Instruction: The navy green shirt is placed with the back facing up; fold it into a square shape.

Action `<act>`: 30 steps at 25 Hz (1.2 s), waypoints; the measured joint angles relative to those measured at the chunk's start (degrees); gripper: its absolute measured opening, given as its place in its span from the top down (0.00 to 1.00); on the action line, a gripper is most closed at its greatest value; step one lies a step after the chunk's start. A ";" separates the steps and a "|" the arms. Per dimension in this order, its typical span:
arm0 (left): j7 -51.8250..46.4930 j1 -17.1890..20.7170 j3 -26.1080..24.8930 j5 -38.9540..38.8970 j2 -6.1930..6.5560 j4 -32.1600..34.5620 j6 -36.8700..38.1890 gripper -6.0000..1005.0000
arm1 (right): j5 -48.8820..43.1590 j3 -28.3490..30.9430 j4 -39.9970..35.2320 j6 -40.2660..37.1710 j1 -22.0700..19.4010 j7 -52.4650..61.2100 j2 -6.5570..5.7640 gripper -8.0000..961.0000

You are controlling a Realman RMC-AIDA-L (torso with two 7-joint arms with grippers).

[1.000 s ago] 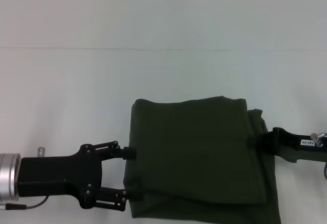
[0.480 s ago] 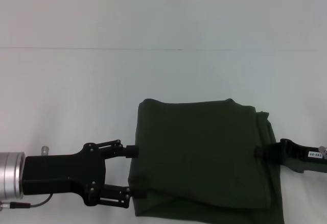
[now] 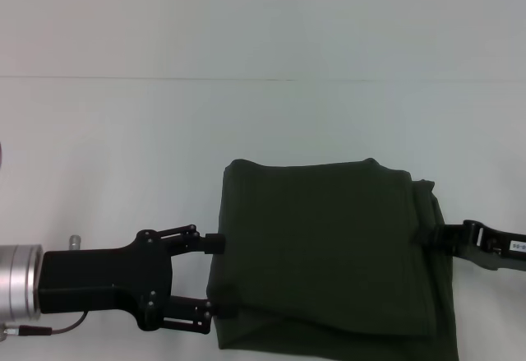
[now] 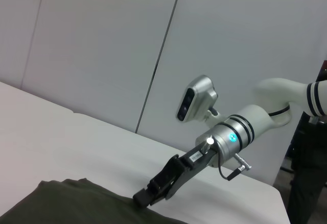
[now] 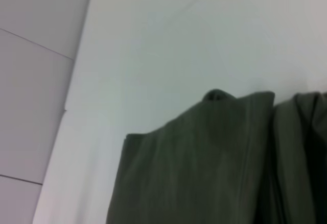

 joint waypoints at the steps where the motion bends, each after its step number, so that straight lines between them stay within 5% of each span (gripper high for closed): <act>1: -0.14 -0.02 -0.05 0.00 0.03 -0.02 0.00 0.12 | 0.01 1.28 -0.01 -0.94 -0.15 -0.85 -0.23 0.96; 3: -0.32 -0.03 -0.49 -0.02 0.00 -0.32 0.01 0.12 | 0.01 4.22 0.04 -2.76 -0.60 -3.00 -0.68 0.96; 10: -4.03 -0.35 -2.88 -2.31 0.46 -2.54 -0.04 0.13 | 0.86 15.34 0.05 -12.50 -1.95 -21.65 -1.89 0.61; 15: -9.62 -1.02 -3.50 -2.76 0.56 -4.10 -1.71 0.13 | 1.23 12.26 -0.06 -17.00 -0.28 -39.62 -1.70 0.36; 19: -11.95 -1.14 -3.57 -3.48 0.58 -5.74 -3.41 0.13 | 1.29 8.73 0.76 -12.39 0.98 -56.18 0.68 0.25; 30: -17.25 -1.36 -3.59 -4.97 0.28 -7.52 -5.76 0.13 | 1.07 5.02 9.09 1.53 1.67 -69.84 0.80 0.09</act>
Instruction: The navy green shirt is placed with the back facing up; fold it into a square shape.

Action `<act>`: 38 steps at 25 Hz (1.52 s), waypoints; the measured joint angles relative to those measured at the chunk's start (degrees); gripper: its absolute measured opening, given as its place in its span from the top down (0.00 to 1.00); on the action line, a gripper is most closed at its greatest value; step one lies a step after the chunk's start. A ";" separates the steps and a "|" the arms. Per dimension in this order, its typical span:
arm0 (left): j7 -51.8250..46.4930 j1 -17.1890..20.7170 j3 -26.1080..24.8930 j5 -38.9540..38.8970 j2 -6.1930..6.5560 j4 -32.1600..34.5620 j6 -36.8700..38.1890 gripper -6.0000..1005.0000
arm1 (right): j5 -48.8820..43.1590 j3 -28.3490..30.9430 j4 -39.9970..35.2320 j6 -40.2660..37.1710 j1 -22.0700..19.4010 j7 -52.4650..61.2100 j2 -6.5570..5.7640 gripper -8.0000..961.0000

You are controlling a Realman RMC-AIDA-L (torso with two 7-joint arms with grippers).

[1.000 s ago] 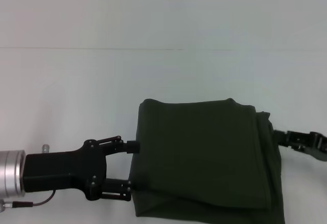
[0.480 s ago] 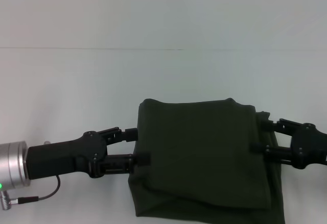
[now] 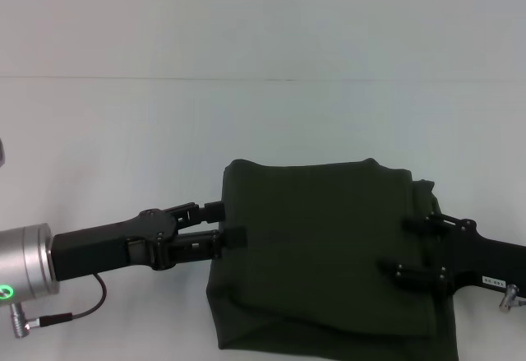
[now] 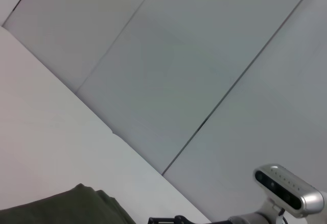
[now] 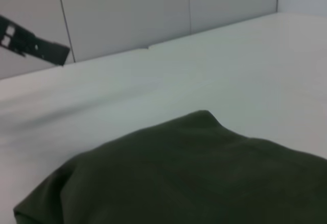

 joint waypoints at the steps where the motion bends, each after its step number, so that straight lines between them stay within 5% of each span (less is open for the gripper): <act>1: -0.37 0.00 0.00 -0.17 -0.01 -0.01 -0.19 0.13 | 0.00 0.01 0.29 0.51 -0.24 -0.47 -0.05 0.09; 21: -8.59 -1.37 0.47 0.32 0.60 -0.13 -4.62 0.14 | 0.37 0.73 -0.58 1.56 -2.93 -2.57 -0.18 0.08; 31: -36.74 -6.44 0.76 9.64 3.86 -0.26 -16.60 0.14 | 0.65 4.06 -6.57 -14.78 -6.07 -2.63 -0.19 0.08; 38: -44.54 -11.02 4.84 16.64 4.52 -3.17 -26.08 0.15 | 0.30 3.72 -6.19 -16.69 -7.80 -7.81 -0.08 0.08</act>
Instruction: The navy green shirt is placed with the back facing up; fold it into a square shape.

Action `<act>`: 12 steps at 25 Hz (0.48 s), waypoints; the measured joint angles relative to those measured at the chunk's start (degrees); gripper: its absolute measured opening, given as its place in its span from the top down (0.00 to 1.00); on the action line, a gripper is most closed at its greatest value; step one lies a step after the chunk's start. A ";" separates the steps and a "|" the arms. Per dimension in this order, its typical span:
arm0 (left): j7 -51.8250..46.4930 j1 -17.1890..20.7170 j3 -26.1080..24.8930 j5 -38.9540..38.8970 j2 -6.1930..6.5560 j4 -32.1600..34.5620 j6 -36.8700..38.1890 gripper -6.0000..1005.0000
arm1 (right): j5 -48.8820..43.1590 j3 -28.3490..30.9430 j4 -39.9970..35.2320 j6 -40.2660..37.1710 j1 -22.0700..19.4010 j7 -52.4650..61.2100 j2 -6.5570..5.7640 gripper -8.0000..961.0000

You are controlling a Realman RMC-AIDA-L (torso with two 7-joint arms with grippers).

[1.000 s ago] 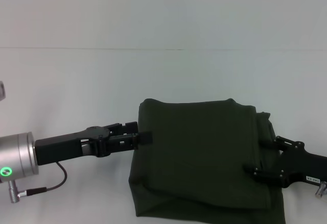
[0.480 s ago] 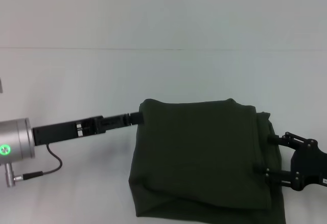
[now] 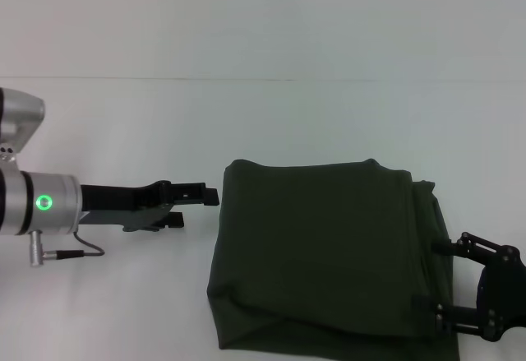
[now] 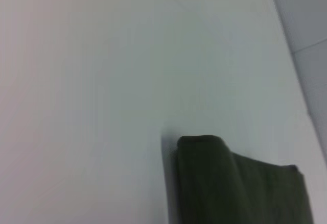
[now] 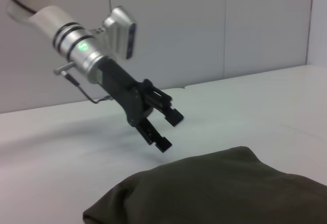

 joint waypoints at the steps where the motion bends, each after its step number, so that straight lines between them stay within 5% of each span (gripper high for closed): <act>1: -0.34 -0.41 0.75 0.24 -0.14 -0.24 -0.83 0.15 | 0.00 0.01 0.03 -0.26 -0.20 -0.54 0.02 0.08; 12: -1.04 -3.13 3.97 0.68 -1.17 -3.58 -5.30 0.15 | -0.04 -0.11 0.17 -0.92 -0.46 -0.88 0.01 0.08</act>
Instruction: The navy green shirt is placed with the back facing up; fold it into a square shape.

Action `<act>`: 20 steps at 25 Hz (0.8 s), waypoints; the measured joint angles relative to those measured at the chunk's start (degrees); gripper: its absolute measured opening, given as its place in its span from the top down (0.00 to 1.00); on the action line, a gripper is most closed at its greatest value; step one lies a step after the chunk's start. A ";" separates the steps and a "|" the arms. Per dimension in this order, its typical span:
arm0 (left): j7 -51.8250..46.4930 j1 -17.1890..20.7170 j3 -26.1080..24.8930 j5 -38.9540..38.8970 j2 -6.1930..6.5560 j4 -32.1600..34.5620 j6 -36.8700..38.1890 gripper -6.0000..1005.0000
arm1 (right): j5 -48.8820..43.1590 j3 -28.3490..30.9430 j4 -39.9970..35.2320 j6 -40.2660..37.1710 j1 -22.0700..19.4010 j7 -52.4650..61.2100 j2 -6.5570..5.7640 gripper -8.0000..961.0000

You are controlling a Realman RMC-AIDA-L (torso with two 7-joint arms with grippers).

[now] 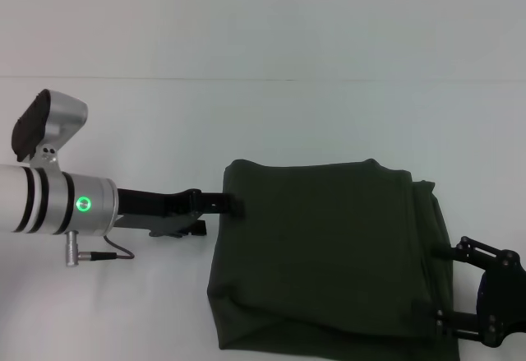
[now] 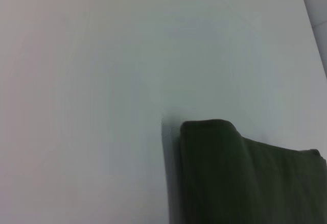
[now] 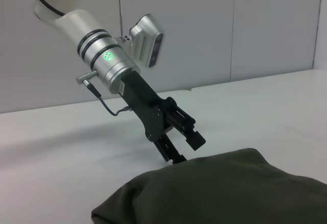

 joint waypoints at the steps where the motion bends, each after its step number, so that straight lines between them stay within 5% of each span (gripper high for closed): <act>1: -0.01 -0.09 0.14 0.01 -0.25 -0.04 -0.01 0.15 | 0.00 -0.01 0.00 -0.01 0.01 0.00 0.00 0.08; 15: 1.51 -1.39 1.18 -1.20 -2.65 -1.05 -0.60 0.16 | 0.03 -0.06 0.15 -0.21 0.48 0.48 0.09 0.08; 20: 1.55 -1.35 2.71 -0.65 -2.25 -1.14 -1.55 0.16 | 0.22 -0.06 0.15 -0.30 0.26 0.55 0.09 0.08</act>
